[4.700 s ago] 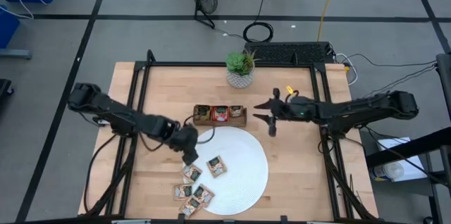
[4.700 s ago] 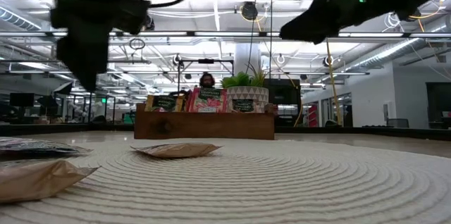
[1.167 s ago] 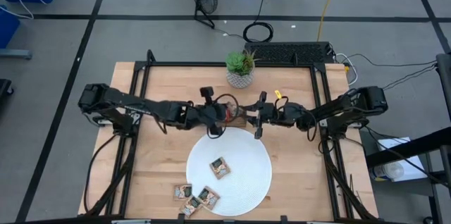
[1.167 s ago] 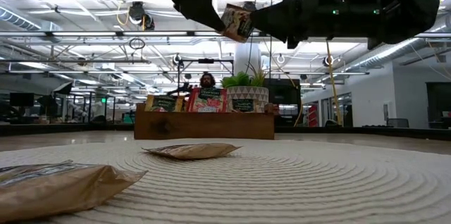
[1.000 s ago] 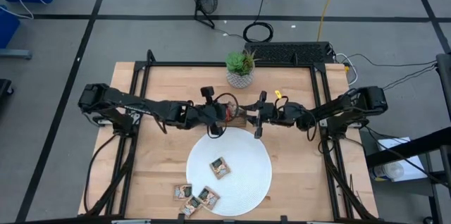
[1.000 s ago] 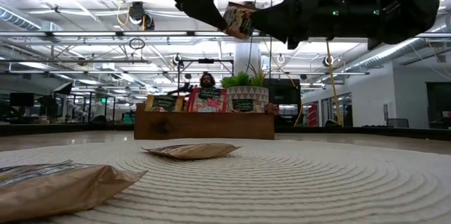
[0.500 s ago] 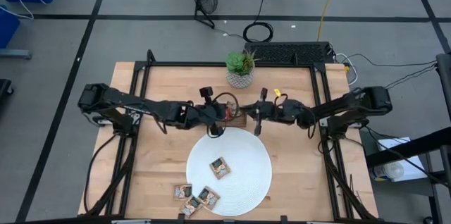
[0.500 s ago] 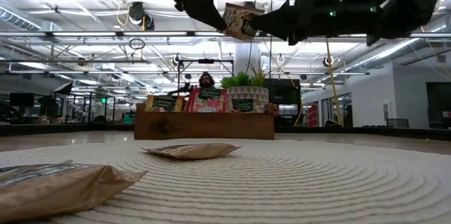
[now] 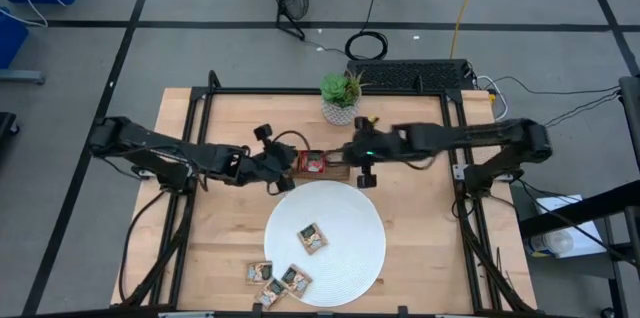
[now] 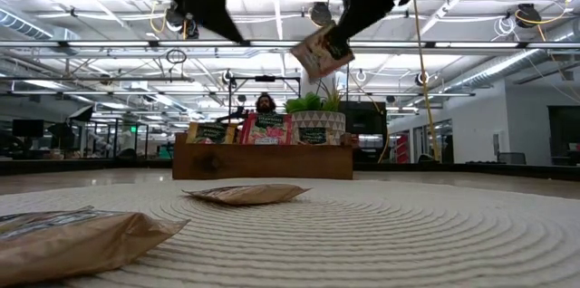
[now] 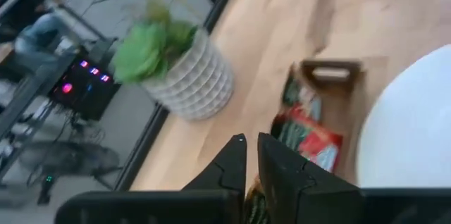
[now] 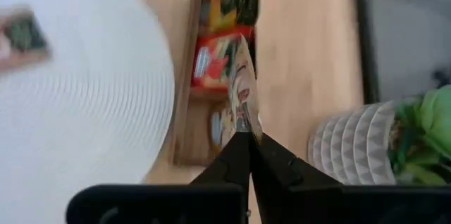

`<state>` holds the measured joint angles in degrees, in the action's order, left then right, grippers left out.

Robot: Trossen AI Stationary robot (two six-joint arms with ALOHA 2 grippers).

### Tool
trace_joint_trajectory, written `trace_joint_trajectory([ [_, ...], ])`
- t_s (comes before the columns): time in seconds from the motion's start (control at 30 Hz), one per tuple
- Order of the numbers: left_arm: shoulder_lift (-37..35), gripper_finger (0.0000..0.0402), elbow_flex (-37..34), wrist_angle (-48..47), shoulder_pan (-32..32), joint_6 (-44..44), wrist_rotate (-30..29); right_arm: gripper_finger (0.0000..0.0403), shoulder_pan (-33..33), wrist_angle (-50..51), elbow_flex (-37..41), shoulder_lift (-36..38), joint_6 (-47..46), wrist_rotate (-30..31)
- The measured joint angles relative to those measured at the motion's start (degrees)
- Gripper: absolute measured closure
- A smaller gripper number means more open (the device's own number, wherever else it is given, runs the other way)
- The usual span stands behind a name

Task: Pick & Place Tea
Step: Put the vanilla tea bag into the wooden organizer

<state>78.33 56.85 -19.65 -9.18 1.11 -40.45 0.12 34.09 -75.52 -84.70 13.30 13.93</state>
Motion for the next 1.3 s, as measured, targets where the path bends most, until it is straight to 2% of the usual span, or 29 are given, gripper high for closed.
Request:
trace_joint_trajectory([
  [0.2,-5.3,0.0366,-10.2,9.9,0.8,0.8,-1.5,0.0403,-1.3,27.9,-24.6,-16.0,-0.6,-0.6],
  [0.3,-5.7,0.0365,-13.5,16.7,0.9,0.8,-1.4,0.0403,-2.4,35.8,-31.7,-23.5,-0.1,-0.7],
  [0.37,-6.3,0.0365,-15.6,17.2,0.9,0.5,-1.6,0.0403,-2.9,38.9,-34.2,-26.8,0.3,-0.7],
  [0.43,-6.2,0.0364,-16.7,19.8,0.9,0.6,-1.1,0.0403,-3.3,39.7,-34.9,-29.0,0.3,-0.9],
  [0.67,-6.3,0.0364,-20.0,20.5,0.7,1.4,-1.0,0.0403,-3.9,39.9,-34.6,-32.4,-0.2,-5.1],
  [1.1,-6.3,0.0364,-20.4,19.8,0.8,2.1,-1.0,0.0403,-3.9,36.8,-34.4,-34.6,-0.8,-5.3],
  [1.3,-6.3,0.0364,-20.4,19.8,0.7,2.6,-1.0,0.0403,-4.1,35.7,-31.5,-34.4,-0.7,-5.2],
])
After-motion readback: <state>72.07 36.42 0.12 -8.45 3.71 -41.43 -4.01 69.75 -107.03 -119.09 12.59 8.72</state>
